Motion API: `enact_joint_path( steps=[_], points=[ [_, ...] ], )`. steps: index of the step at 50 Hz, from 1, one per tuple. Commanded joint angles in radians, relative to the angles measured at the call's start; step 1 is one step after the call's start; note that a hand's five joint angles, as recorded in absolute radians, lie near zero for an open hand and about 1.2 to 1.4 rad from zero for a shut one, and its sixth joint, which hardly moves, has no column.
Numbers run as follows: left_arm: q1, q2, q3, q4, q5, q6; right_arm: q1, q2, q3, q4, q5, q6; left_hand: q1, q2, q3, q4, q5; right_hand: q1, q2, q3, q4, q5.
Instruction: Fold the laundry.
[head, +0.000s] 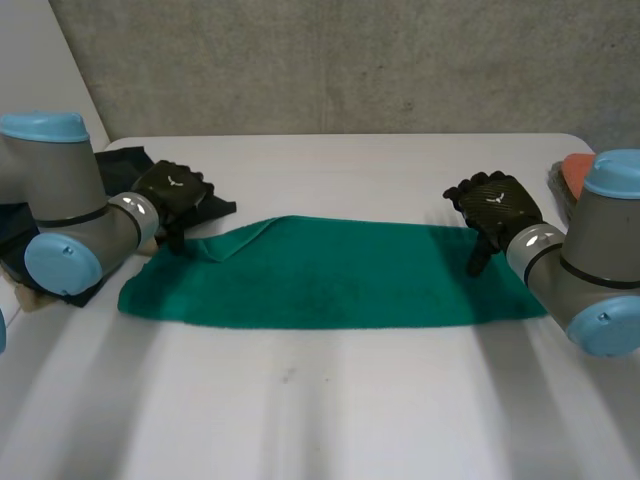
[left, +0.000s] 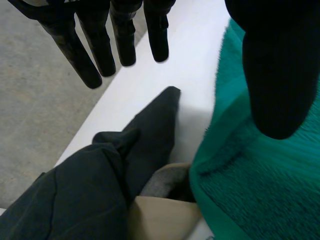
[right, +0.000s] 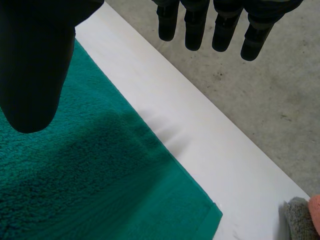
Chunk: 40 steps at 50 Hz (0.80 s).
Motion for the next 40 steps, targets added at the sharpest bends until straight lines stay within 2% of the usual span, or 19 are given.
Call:
enact_joint_path(
  steps=[1,12,14,15,17,18,22,25,28,35,40],
  points=[
    [-0.006,-0.051,0.031,-0.015,0.008,0.065,0.006,0.012,0.001,-0.004,0.003,-0.004,0.267,0.282,0.282,0.276,0.275,-0.056,-0.043,-0.031,-0.038,-0.05],
    [-0.034,-0.207,0.178,-0.051,-0.003,0.034,0.006,0.028,0.001,-0.009,0.019,-0.016,0.255,0.27,0.27,0.265,0.264,-0.056,-0.043,-0.031,-0.038,-0.05],
    [-0.037,-0.226,0.203,-0.067,-0.011,0.031,0.003,0.029,0.001,-0.014,0.022,-0.021,0.361,0.375,0.375,0.37,0.369,-0.056,-0.043,-0.031,-0.038,-0.05],
    [-0.038,-0.234,0.219,-0.071,-0.018,0.033,0.001,0.031,0.001,-0.017,0.025,-0.021,0.559,0.573,0.573,0.568,0.567,-0.056,-0.043,-0.031,-0.038,-0.05],
    [-0.041,-0.241,0.235,-0.071,-0.029,0.031,-0.002,0.031,-0.001,-0.021,0.031,-0.021,0.777,0.791,0.791,0.786,0.785,-0.056,-0.043,-0.031,-0.038,-0.05],
    [-0.047,-0.254,0.255,-0.074,-0.053,0.028,-0.007,0.032,-0.004,-0.021,0.034,-0.021,1.042,1.057,1.057,1.051,1.05,-0.056,-0.043,-0.031,-0.038,-0.05],
    [-0.057,-0.251,0.275,-0.087,-0.093,0.025,-0.019,0.028,-0.015,-0.021,0.039,-0.021,1.045,1.059,1.059,1.054,1.053,-0.056,-0.043,-0.031,-0.038,-0.05],
    [-0.069,-0.168,0.264,-0.122,-0.115,0.019,-0.031,0.023,-0.042,-0.012,0.034,-0.019,1.045,1.059,1.059,1.054,1.053,-0.056,-0.043,-0.031,-0.038,-0.05],
    [-0.078,-0.013,0.2,-0.122,-0.112,-0.019,-0.039,0.035,-0.099,0.011,0.013,-0.031,1.045,1.059,1.059,1.054,1.053,-0.056,-0.043,-0.031,-0.038,-0.05],
    [-0.106,0.315,-0.029,-0.041,-0.041,-0.064,-0.036,0.138,-0.347,0.241,-0.119,-0.166,1.045,1.059,1.059,1.054,1.053,-0.056,-0.043,-0.031,-0.038,-0.05],
    [-0.107,0.447,-0.167,0.021,-0.014,-0.058,-0.036,0.239,-0.511,0.356,-0.213,-0.205,1.045,1.059,1.059,1.054,1.053,-0.056,-0.043,-0.031,-0.038,-0.05]
  ],
)
